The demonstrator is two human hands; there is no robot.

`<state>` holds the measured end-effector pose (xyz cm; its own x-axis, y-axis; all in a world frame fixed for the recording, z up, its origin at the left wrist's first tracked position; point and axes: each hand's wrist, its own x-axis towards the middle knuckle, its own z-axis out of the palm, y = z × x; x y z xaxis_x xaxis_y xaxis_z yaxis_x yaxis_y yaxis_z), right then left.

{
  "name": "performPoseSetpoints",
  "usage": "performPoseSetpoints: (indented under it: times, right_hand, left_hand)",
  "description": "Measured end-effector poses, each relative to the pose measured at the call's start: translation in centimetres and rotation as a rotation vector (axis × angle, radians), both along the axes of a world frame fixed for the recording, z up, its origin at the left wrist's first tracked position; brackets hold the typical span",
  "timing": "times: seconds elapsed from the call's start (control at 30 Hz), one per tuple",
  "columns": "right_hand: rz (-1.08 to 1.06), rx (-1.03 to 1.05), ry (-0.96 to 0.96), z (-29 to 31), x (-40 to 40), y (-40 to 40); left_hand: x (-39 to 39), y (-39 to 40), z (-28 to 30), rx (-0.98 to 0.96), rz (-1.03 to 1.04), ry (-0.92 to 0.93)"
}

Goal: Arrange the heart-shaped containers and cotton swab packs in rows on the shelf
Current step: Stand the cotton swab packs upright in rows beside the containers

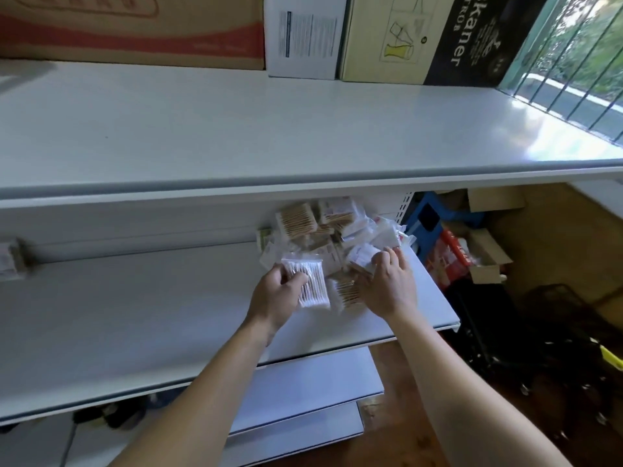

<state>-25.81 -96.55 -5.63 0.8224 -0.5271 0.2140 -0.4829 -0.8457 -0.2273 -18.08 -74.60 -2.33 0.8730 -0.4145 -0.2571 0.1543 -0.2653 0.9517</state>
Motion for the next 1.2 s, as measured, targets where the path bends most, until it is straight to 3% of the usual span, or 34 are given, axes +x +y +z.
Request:
performPoseSetpoints:
  times: [0.17, 0.27, 0.4, 0.5, 0.57, 0.63, 0.83, 0.9, 1.2]
  right_hand:
    - [0.060, -0.009, -0.141, 1.0, -0.5, 0.2]
    - [0.110, 0.083, -0.341, 0.8, -2.0, 1.1]
    - [0.243, 0.177, -0.518, 1.1, -1.9, 3.1]
    - [0.421, 0.210, -0.570, 1.9, -1.4, 3.2]
    - [0.419, 0.191, -0.569, 2.6, -0.6, 2.1]
    - [0.268, 0.186, -0.535, 3.5, 1.3, 0.6]
    - [0.157, 0.065, -0.124, 4.9, 8.5, -1.7]
    - [0.175, 0.056, -0.103, 4.5, 9.5, -1.8]
    - [0.318, 0.037, -0.602, 3.9, 6.4, -1.7]
  left_hand:
    - [-0.2, -1.7, 0.3, -0.007, 0.055, 0.024]
    - [-0.7, -3.4, 0.2, -0.044, 0.124, 0.056]
    - [-2.2, -5.8, 0.9, -0.211, 0.128, 0.129]
    - [-2.7, -6.7, 1.3, -0.245, 0.171, 0.045]
    - [-2.2, -6.5, 0.9, -0.178, 0.269, -0.015]
    - [-1.8, -5.8, 0.8, -0.114, 0.321, -0.054]
    - [-1.5, -4.1, 0.9, -0.132, 0.372, -0.038]
    - [-1.2, -3.5, 0.9, -0.116, 0.383, -0.042]
    - [0.2, -3.3, 1.4, -0.184, 0.409, 0.103]
